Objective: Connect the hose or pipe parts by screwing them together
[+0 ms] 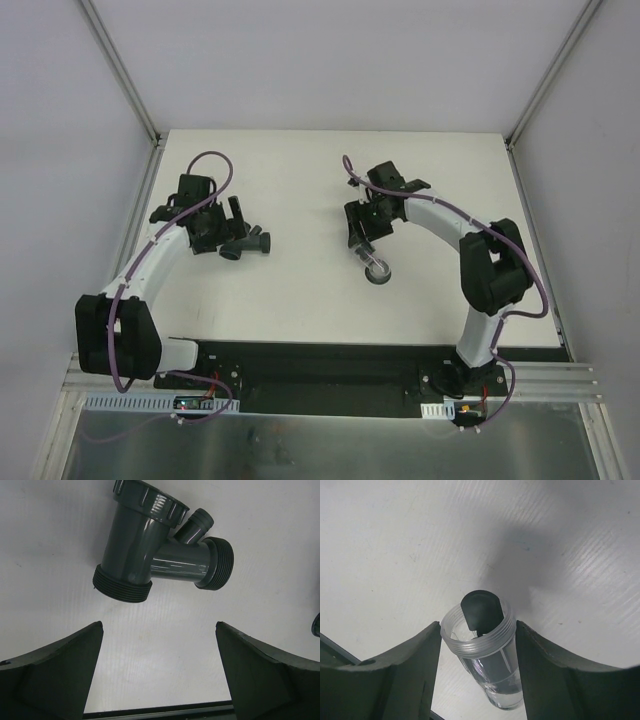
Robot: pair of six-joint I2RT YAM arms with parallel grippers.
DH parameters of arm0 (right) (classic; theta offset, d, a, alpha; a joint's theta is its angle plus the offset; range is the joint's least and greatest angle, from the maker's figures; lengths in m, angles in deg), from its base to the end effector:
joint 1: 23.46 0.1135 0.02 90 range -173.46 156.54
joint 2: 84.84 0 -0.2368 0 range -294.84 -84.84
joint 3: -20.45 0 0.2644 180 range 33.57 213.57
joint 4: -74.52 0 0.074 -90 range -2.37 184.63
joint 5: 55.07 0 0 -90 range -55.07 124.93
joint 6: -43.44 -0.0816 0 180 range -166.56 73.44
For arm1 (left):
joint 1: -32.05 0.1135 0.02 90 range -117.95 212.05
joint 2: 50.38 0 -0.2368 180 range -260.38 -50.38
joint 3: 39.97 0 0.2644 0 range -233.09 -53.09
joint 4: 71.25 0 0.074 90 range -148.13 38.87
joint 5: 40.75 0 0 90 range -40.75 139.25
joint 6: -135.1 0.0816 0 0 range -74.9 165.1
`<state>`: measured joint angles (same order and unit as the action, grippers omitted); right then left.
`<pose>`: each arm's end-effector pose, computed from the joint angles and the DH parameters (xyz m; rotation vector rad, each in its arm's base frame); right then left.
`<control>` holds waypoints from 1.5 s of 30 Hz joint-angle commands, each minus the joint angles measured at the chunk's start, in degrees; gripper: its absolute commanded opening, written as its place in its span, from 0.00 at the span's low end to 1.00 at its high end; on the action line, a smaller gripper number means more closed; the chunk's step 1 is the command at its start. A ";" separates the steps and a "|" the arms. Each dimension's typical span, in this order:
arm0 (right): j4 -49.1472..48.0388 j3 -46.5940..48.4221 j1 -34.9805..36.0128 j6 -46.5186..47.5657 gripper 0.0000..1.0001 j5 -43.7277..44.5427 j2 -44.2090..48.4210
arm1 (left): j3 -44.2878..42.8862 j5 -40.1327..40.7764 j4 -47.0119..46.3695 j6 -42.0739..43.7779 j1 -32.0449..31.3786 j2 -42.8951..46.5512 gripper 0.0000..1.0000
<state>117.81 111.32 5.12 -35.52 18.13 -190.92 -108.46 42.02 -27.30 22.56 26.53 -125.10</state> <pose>0.3577 0.2217 0.1420 -0.9832 2.4099 0.4913 0.3172 -0.0410 0.1942 -0.3099 2.4531 -0.3686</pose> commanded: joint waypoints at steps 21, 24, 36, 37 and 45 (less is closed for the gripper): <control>-3.45 -3.92 -2.38 -1.82 0.68 3.18 5.44 | -11.42 3.72 0.20 8.83 0.68 -24.33 0.68; -4.33 -5.16 -3.18 -1.91 0.74 2.21 6.85 | -10.81 1.96 -0.59 9.62 0.60 -24.07 0.53; -5.65 -7.09 -4.06 -1.30 0.82 -0.60 11.33 | -9.67 -6.22 -1.30 10.33 0.42 -22.58 0.09; -5.91 -7.35 -4.06 -1.21 0.82 -0.95 11.42 | -9.23 -6.75 -1.30 10.33 0.33 -22.40 0.08; -8.29 -8.41 -3.97 -2.96 0.83 -3.77 13.44 | -8.43 -0.28 -1.39 3.66 -0.99 -16.09 0.38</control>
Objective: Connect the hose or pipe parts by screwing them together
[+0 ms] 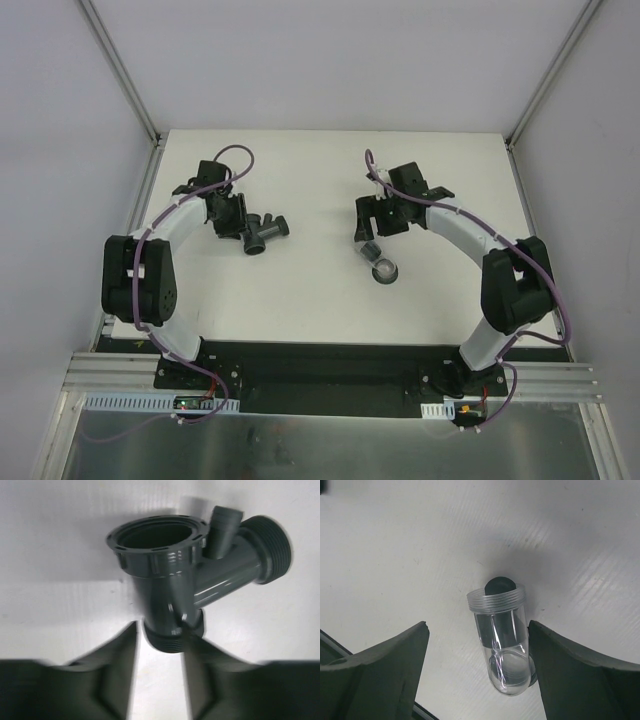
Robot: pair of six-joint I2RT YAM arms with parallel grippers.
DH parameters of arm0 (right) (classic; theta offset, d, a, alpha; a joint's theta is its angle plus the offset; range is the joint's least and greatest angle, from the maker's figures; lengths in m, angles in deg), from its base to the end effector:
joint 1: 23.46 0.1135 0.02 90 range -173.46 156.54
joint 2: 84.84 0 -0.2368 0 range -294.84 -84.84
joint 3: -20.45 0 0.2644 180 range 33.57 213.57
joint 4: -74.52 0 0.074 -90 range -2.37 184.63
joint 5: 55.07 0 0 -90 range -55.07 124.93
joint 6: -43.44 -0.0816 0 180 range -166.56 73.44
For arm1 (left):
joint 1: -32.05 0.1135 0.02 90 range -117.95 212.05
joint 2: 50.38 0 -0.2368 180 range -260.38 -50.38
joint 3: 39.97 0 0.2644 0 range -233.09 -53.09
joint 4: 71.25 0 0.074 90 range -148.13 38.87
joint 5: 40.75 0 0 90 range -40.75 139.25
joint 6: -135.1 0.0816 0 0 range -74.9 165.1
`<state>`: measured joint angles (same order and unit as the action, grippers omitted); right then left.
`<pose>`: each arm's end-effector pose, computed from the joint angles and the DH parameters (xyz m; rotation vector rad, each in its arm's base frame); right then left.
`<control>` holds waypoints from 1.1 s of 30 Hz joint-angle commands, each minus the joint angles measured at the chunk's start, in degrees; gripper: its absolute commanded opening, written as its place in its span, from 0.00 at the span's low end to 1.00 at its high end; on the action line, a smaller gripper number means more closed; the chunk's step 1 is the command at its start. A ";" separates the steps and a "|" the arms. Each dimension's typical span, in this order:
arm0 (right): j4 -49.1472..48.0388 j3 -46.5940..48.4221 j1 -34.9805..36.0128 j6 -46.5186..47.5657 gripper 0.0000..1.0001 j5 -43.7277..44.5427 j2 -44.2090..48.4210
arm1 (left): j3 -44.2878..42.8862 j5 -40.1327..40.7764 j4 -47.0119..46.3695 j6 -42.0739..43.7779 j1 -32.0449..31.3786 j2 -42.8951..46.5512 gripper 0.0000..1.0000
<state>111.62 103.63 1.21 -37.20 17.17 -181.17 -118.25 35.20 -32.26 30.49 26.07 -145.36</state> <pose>0.3536 0.1898 0.1721 -0.8492 2.3022 0.4973 0.3760 -0.0593 0.1469 -0.0955 2.5595 -0.4515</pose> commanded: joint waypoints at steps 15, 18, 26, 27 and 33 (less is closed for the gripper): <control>-1.75 -3.26 0.12 -0.84 0.83 -3.69 6.95 | -5.85 5.35 0.60 -10.17 0.97 -6.53 0.80; -1.49 -3.53 0.12 -0.58 0.83 -3.69 7.56 | -6.02 4.03 -1.16 -9.91 0.97 -7.94 0.80; -1.40 -4.23 0.21 -0.31 0.84 -3.34 8.18 | -5.50 -1.16 -1.96 -12.97 0.71 -8.39 0.65; -1.40 -4.32 0.21 -0.31 0.84 -3.33 8.09 | -3.84 -1.42 -2.31 -13.33 0.53 -7.77 0.62; -1.93 -4.15 0.56 -0.58 0.84 -3.51 7.74 | -0.23 -2.30 -3.98 -11.23 -0.70 -3.02 0.43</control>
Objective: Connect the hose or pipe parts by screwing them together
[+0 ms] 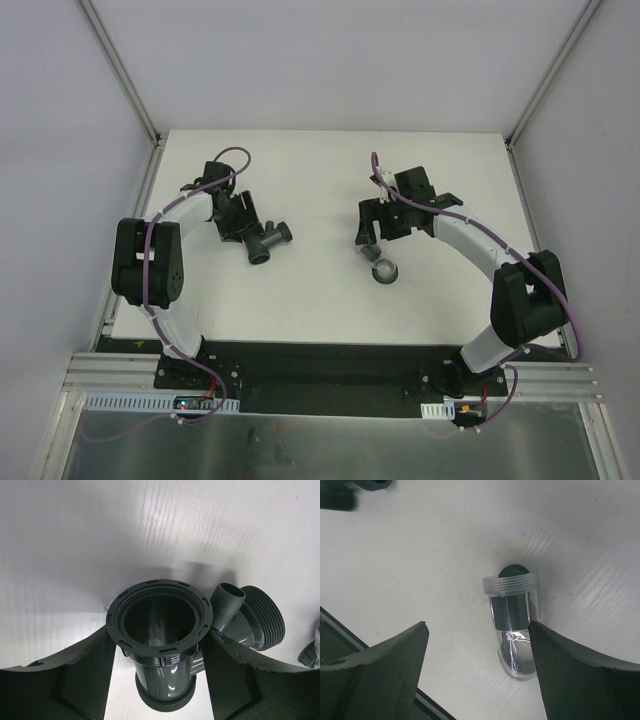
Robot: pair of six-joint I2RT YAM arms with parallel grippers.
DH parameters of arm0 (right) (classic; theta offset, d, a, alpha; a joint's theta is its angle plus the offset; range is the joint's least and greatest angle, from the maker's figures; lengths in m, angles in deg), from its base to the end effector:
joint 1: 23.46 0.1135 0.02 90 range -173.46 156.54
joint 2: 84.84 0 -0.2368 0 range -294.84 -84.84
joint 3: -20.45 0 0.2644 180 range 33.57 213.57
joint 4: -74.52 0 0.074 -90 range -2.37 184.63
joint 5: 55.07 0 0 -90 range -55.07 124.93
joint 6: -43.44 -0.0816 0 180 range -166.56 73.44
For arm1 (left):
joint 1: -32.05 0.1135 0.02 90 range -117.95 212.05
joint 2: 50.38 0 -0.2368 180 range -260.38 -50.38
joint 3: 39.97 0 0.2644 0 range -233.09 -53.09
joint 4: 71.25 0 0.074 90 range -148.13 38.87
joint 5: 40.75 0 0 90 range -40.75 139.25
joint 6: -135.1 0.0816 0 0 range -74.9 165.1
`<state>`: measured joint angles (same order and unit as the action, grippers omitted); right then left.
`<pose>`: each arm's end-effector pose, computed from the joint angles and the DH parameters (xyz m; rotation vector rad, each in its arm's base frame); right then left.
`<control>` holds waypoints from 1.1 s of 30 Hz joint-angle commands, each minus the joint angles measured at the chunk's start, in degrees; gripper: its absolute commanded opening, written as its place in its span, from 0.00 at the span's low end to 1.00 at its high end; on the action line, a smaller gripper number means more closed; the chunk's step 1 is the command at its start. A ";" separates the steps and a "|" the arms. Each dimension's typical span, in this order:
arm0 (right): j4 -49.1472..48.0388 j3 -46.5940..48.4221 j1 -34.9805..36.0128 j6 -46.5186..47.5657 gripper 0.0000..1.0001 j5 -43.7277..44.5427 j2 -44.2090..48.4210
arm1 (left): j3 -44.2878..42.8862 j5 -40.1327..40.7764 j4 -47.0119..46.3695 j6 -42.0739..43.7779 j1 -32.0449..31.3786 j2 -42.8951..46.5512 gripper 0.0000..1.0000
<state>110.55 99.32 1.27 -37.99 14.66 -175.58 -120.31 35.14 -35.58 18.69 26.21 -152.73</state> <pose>0.3358 0.1858 0.1842 -0.8481 2.2581 0.5561 0.3936 -0.0603 0.1163 -0.3752 2.5936 -0.5221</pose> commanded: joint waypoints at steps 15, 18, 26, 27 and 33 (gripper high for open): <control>-3.23 -6.25 0.93 -0.76 0.85 -0.30 3.20 | 5.87 -1.98 -0.66 3.12 -5.14 9.71 0.29; -3.32 -6.87 1.02 -0.49 0.85 0.14 3.73 | 6.49 -1.98 -0.66 1.81 -5.14 9.97 0.29; -2.35 -8.01 0.85 3.19 0.86 5.59 2.32 | 5.43 1.35 1.97 -0.92 -3.65 8.13 0.31; -2.26 -8.10 0.85 3.37 0.86 6.03 2.06 | 5.35 1.63 2.24 -0.92 -3.38 8.13 0.32; -3.05 -8.28 1.02 3.20 0.82 5.60 -0.75 | 5.52 1.63 2.85 -1.53 -3.12 8.21 0.39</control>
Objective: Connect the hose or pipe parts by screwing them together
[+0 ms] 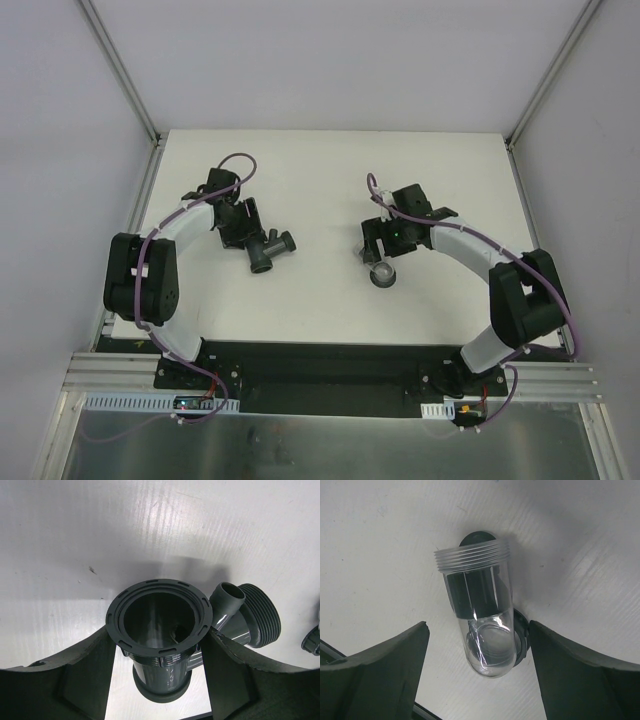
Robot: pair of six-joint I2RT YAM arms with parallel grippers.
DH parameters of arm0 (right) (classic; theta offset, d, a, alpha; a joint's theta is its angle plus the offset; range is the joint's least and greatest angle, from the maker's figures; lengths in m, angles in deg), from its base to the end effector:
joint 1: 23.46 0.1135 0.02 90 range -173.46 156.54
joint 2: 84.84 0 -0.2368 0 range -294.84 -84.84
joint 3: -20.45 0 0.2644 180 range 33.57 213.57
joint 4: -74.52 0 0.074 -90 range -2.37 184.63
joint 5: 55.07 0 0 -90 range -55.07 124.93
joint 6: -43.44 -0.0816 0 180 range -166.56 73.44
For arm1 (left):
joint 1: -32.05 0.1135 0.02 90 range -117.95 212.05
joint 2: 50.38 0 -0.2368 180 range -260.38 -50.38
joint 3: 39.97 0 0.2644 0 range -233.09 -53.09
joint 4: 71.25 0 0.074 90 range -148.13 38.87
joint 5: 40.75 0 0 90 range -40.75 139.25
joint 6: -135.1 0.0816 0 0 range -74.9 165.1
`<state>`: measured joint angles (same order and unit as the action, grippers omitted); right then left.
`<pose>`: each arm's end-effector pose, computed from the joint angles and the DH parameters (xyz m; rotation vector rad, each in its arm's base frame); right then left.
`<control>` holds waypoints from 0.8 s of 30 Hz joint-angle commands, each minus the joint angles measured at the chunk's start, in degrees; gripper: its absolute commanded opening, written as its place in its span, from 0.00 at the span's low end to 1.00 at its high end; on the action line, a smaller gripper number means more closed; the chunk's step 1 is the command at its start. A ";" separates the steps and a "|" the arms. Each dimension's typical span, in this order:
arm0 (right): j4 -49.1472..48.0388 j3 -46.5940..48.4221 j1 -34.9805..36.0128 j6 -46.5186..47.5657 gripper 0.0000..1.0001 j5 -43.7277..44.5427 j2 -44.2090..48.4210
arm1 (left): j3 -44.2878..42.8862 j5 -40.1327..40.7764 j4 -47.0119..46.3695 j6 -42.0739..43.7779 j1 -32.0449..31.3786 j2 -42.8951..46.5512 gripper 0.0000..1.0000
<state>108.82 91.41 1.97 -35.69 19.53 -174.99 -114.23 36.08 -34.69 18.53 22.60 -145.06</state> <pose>0.3169 0.1747 0.1407 -0.8877 2.3488 0.4413 0.3626 -0.0792 0.1286 -0.3007 2.5984 -0.5266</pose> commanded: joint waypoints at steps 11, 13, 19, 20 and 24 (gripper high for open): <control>-1.86 0.86 0.23 -1.20 0.68 1.34 -3.89 | -0.82 1.57 2.31 -1.03 0.58 3.18 0.68; -1.77 1.13 0.23 -2.25 0.62 1.42 -4.24 | -0.91 2.00 2.31 -0.86 0.58 4.49 0.73; -1.68 1.31 0.15 -6.47 0.46 3.44 -2.84 | -1.70 4.20 3.54 0.37 0.58 8.97 0.80; -1.68 1.39 -0.29 -8.65 0.45 3.45 -2.40 | -1.78 4.81 3.80 0.55 0.58 9.76 0.80; -2.20 1.83 -1.96 -16.20 0.41 -0.50 1.01 | -0.29 4.21 3.72 0.29 -0.56 15.30 0.74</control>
<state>107.58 91.08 1.62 -42.79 21.39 -179.05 -114.23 39.27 -32.00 18.53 22.73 -135.64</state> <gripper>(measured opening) 0.529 0.763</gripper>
